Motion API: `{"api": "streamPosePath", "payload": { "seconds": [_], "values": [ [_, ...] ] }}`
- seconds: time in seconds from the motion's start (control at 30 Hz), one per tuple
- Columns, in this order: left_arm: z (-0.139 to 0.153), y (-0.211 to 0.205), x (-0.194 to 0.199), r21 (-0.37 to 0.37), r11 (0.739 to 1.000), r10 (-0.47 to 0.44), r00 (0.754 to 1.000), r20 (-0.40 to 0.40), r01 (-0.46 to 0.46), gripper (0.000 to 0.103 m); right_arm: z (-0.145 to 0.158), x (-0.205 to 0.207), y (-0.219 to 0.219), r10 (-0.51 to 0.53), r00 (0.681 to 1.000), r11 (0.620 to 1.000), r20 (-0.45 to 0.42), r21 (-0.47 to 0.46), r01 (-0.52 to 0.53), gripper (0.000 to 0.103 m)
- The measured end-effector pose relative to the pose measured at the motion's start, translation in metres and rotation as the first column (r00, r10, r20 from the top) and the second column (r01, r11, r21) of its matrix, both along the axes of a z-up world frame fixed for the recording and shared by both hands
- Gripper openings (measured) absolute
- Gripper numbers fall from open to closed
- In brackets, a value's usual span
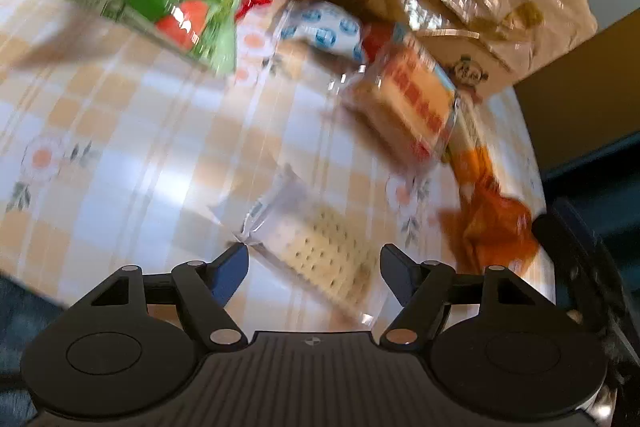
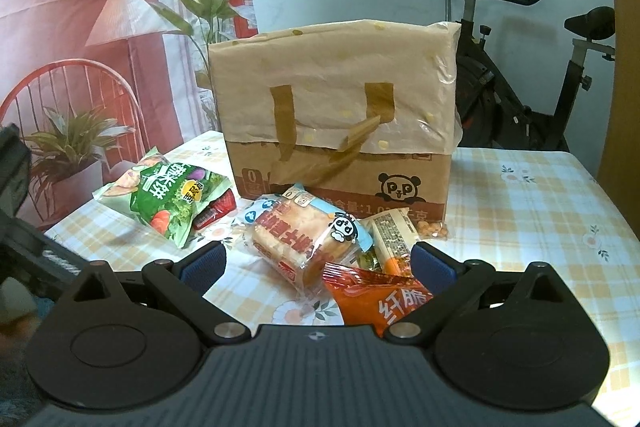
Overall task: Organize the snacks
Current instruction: 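Grasp the white cracker packet with the left tool while the right tool grasps the orange corn-chip bag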
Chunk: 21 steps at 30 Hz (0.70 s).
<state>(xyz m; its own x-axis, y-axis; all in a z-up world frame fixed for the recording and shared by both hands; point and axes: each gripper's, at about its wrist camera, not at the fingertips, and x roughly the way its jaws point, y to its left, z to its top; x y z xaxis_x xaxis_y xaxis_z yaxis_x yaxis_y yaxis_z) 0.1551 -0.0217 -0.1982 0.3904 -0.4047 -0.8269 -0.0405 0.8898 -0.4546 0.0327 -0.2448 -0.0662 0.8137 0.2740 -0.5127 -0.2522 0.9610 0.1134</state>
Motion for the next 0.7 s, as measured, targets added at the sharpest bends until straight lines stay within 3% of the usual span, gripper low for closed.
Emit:
{"api": "streamPosePath", "payload": {
  "seconds": [0.17, 0.33, 0.53, 0.63, 0.7],
  "values": [
    [0.003, -0.020, 0.019, 0.102, 0.994, -0.049, 0.997, 0.053, 0.044, 0.073, -0.001, 0.001, -0.003, -0.009, 1.000, 1.000, -0.004, 0.000, 0.009, 0.101],
    [0.003, -0.037, 0.026, 0.127, 0.987, -0.109, 0.987, 0.116, 0.094, 0.072, -0.002, 0.003, -0.006, -0.019, 1.000, 1.000, -0.008, 0.004, 0.019, 0.101],
    [0.003, -0.064, 0.011, 0.274, 0.950, -0.205, 0.962, 0.180, 0.151, 0.073, -0.003, 0.004, -0.009, -0.026, 1.000, 1.000, -0.012, 0.010, 0.026, 0.101],
    [0.003, -0.075, 0.002, 0.371, 0.914, -0.247, 0.949, 0.194, 0.163, 0.063, -0.004, 0.005, -0.011, -0.036, 0.999, 0.999, -0.015, 0.016, 0.036, 0.101],
    [0.004, -0.071, 0.002, 0.365, 0.918, -0.241, 0.950, 0.199, 0.157, 0.058, -0.004, 0.004, -0.012, -0.042, 0.999, 0.999, -0.015, 0.019, 0.043, 0.101]
  ]
}}
